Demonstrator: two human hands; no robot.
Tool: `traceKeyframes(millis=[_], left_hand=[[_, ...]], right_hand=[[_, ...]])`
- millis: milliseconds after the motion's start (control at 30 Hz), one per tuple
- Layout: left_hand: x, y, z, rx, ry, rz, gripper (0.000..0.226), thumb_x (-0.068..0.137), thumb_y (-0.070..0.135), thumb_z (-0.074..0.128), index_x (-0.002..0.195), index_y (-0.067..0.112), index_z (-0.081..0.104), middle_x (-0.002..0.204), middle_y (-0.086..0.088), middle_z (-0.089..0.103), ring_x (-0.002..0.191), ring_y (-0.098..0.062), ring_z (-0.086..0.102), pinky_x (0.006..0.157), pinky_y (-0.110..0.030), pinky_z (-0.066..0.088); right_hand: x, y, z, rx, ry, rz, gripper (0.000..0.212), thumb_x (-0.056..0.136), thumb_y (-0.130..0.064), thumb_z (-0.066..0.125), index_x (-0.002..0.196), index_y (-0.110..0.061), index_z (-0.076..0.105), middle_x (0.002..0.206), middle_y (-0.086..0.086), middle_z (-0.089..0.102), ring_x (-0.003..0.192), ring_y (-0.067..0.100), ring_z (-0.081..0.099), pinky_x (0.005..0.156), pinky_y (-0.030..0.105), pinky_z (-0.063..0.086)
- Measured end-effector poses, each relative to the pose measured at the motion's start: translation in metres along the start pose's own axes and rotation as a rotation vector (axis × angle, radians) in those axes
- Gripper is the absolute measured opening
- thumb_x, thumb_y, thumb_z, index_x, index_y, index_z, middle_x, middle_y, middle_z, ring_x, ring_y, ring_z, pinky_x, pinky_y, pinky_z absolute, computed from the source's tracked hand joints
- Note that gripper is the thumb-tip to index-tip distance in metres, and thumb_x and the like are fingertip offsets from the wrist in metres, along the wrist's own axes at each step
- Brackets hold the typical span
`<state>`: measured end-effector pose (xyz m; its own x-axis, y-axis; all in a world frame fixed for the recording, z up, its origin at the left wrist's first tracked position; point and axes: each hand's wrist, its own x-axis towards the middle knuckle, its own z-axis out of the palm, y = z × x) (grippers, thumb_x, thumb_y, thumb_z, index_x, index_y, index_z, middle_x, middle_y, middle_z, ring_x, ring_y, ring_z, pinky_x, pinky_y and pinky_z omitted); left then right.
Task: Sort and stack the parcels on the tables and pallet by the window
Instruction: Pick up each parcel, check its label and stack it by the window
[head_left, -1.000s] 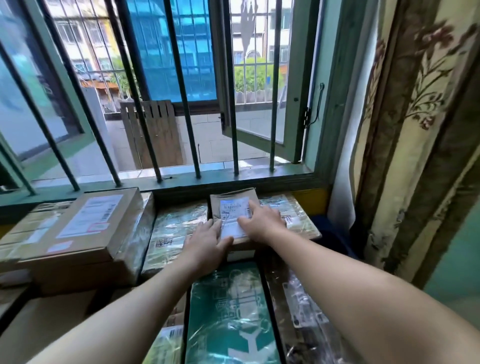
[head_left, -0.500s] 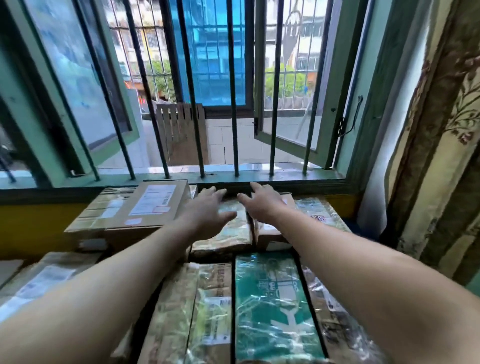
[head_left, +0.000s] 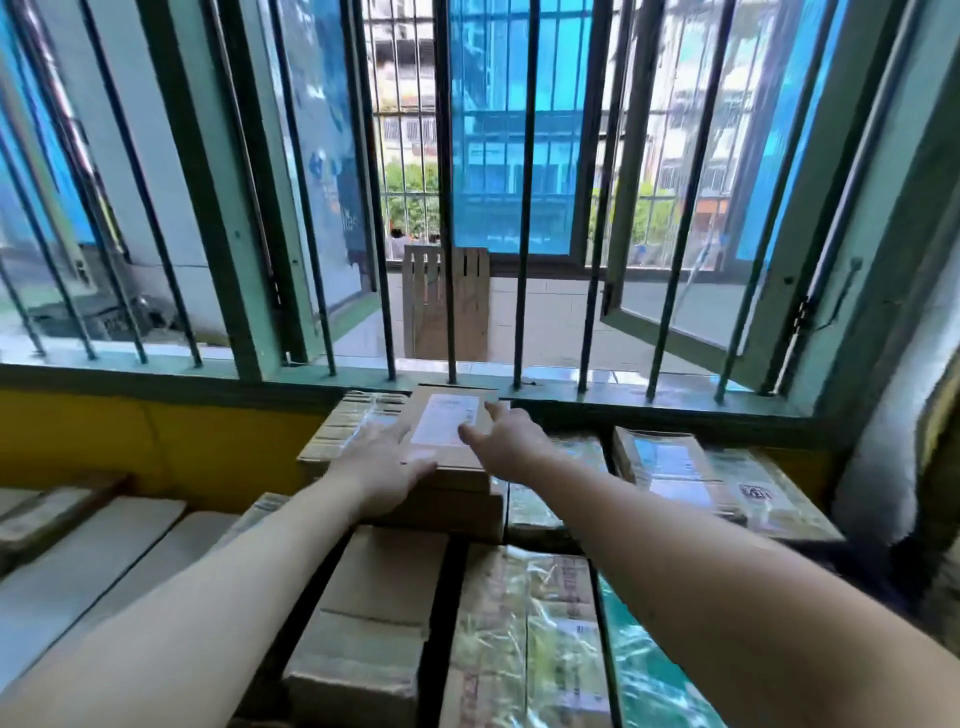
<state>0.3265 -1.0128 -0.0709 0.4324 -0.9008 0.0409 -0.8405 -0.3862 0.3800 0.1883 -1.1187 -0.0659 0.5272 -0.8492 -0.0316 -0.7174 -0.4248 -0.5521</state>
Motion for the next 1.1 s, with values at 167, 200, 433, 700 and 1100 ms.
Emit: traceKeyframes(millis=[167, 200, 433, 700, 1100], left_hand=[[0.007, -0.016, 0.009, -0.164, -0.110, -0.051, 0.070, 0.095, 0.053, 0.046, 0.151, 0.018, 0.024, 0.157, -0.007, 0.026, 0.144, -0.026, 0.023, 0.116, -0.037, 0.018], [0.009, -0.015, 0.012, -0.206, -0.127, -0.045, 0.069, 0.095, 0.052, 0.047, 0.150, 0.016, 0.027, 0.155, -0.008, 0.030, 0.143, -0.026, 0.027, 0.115, -0.036, 0.020], [0.007, 0.005, 0.029, -0.318, 0.015, -0.004, 0.035, 0.094, 0.041, 0.053, 0.119, 0.016, 0.054, 0.123, -0.013, 0.048, 0.105, -0.024, 0.050, 0.093, -0.031, 0.037], [0.005, 0.072, 0.063, -0.206, 0.029, 0.248, 0.043, 0.093, 0.042, 0.052, 0.129, 0.019, 0.046, 0.127, -0.009, 0.046, 0.115, -0.027, 0.049, 0.104, -0.043, 0.038], [0.016, 0.092, 0.115, 0.409, -0.064, 0.354, 0.051, 0.095, 0.036, 0.046, 0.144, 0.024, 0.034, 0.156, -0.003, 0.024, 0.148, -0.024, 0.005, 0.115, -0.055, -0.001]], right_hand=[[0.013, -0.006, 0.024, 0.065, -0.029, 0.108, 0.070, 0.099, -0.053, 0.041, 0.157, -0.021, 0.020, 0.155, 0.012, 0.038, 0.133, 0.034, 0.045, 0.107, 0.043, 0.041], [0.013, -0.006, 0.027, 0.106, -0.022, 0.127, 0.070, 0.098, -0.053, 0.043, 0.157, -0.021, 0.021, 0.154, 0.012, 0.039, 0.134, 0.034, 0.044, 0.108, 0.043, 0.040], [0.002, 0.021, 0.021, 0.376, 0.215, 0.195, 0.056, 0.098, -0.042, 0.051, 0.147, -0.018, 0.039, 0.144, 0.015, 0.041, 0.121, 0.031, 0.050, 0.099, 0.039, 0.044], [-0.025, 0.089, -0.005, 0.377, 0.462, 0.231, 0.045, 0.097, -0.031, 0.054, 0.140, -0.020, 0.046, 0.132, 0.006, 0.055, 0.110, 0.021, 0.054, 0.086, 0.029, 0.045], [-0.012, 0.131, -0.006, -0.103, 0.157, 0.314, 0.056, 0.098, -0.042, 0.039, 0.149, -0.021, 0.035, 0.151, 0.013, 0.036, 0.138, 0.035, 0.031, 0.109, 0.043, 0.029]])
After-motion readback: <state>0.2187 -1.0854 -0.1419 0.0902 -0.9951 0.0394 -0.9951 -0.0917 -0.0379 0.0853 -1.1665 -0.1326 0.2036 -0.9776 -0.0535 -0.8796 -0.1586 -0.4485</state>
